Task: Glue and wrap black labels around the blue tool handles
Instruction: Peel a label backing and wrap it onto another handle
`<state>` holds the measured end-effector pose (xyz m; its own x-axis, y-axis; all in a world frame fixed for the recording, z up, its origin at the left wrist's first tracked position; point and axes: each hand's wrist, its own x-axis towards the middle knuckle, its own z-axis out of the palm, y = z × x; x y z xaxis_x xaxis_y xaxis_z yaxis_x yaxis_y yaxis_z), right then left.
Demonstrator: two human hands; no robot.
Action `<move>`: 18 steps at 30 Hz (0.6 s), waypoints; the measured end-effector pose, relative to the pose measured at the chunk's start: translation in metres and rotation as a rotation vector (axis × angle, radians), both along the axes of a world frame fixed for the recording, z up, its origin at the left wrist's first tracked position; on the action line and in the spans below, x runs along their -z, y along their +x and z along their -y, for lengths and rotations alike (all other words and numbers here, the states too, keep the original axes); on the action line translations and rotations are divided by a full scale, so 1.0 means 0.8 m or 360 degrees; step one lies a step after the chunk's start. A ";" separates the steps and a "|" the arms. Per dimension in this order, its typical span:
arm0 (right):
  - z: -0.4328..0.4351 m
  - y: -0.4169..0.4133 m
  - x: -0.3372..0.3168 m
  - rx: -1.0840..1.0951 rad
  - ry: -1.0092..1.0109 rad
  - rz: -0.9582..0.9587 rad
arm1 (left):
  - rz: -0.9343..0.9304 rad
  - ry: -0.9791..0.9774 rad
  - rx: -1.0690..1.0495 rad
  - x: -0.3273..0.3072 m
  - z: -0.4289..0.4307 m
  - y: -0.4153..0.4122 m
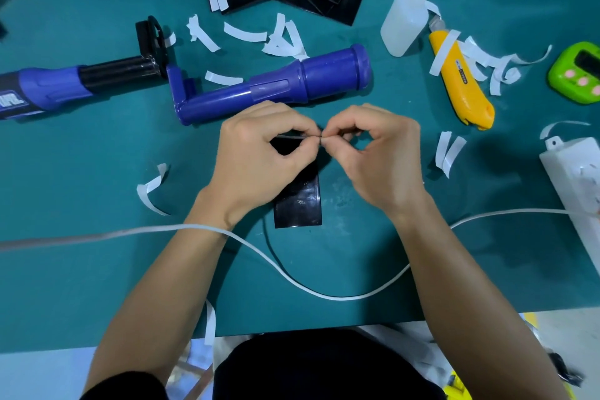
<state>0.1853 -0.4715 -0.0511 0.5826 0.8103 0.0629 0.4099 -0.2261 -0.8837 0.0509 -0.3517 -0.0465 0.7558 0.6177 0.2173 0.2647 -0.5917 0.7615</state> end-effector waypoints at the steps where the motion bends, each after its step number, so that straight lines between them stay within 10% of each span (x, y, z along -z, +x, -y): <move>1: 0.000 0.000 -0.001 -0.0014 0.0003 -0.0008 | -0.0010 -0.0044 0.0028 -0.001 -0.003 -0.001; 18: -0.003 -0.008 -0.008 -0.0201 0.0188 0.0099 | -0.0009 -0.0716 -0.0039 -0.012 -0.009 -0.007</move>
<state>0.1789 -0.4688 -0.0450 0.4688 0.8616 0.1947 0.4830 -0.0655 -0.8732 0.0451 -0.3445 -0.0369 0.7401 0.6675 -0.0813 0.2794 -0.1953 0.9401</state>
